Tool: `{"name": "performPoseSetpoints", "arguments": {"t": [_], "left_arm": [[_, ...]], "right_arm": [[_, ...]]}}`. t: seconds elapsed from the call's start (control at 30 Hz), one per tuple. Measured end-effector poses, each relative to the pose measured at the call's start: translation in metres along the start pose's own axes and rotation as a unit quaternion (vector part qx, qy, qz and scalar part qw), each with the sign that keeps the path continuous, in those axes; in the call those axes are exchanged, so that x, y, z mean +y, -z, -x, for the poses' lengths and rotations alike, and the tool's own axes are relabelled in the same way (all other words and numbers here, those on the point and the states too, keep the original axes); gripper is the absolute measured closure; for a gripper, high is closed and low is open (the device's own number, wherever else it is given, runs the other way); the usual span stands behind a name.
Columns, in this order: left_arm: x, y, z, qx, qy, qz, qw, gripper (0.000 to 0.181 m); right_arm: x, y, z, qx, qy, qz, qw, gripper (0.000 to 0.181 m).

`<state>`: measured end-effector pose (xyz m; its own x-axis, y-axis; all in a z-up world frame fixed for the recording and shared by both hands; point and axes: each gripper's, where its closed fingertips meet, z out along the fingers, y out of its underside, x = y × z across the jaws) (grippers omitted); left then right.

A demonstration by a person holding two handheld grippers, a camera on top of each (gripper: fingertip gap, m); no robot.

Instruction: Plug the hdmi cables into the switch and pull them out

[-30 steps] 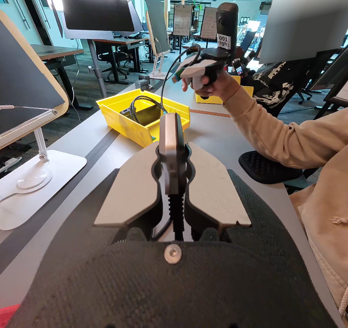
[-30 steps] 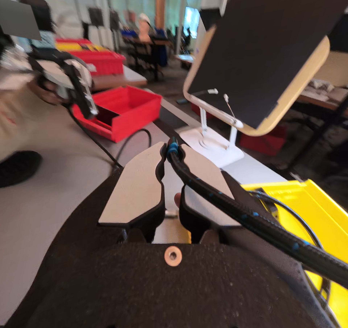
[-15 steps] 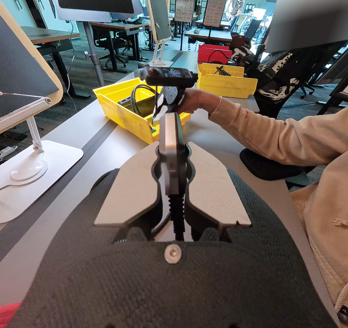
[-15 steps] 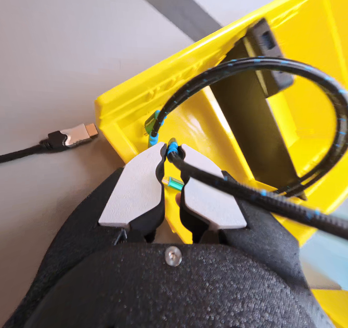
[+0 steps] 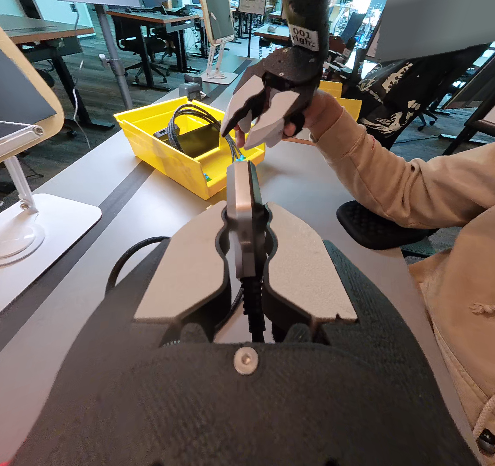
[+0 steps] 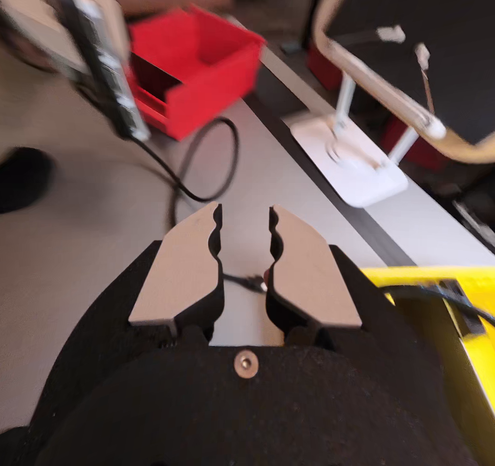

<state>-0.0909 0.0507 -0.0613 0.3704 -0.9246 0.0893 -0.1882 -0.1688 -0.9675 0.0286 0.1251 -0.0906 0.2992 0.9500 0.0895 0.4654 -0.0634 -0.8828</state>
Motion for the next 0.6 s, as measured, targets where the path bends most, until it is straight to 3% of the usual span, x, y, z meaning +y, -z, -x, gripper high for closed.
{"name": "performPoseSetpoints", "arguments": {"t": [0.13, 0.3, 0.37, 0.47, 0.6], "left_arm": [[-0.002, -0.009, -0.013, 0.019, -0.012, 0.004, 1.0, 0.159], [0.002, -0.027, -0.03, 0.043, -0.029, 0.023, 0.998, 0.159], [0.006, -0.031, -0.034, 0.049, -0.043, 0.034, 0.997, 0.159], [-0.012, -0.021, -0.041, 0.081, -0.032, -0.023, 0.996, 0.157], [-0.024, 0.007, -0.016, 0.054, 0.016, -0.077, 0.995, 0.146]], "right_arm": [[-0.033, -0.014, 0.066, -0.128, 0.059, -0.077, 0.987, 0.146], [-0.041, -0.048, 0.12, -0.22, 0.07, -0.1, 0.968, 0.144], [-0.039, -0.057, 0.123, -0.204, 0.094, -0.103, 0.969, 0.154], [-0.038, -0.044, 0.121, -0.226, 0.096, -0.107, 0.964, 0.157], [-0.032, -0.02, 0.11, -0.237, 0.098, -0.111, 0.96, 0.158]]}}
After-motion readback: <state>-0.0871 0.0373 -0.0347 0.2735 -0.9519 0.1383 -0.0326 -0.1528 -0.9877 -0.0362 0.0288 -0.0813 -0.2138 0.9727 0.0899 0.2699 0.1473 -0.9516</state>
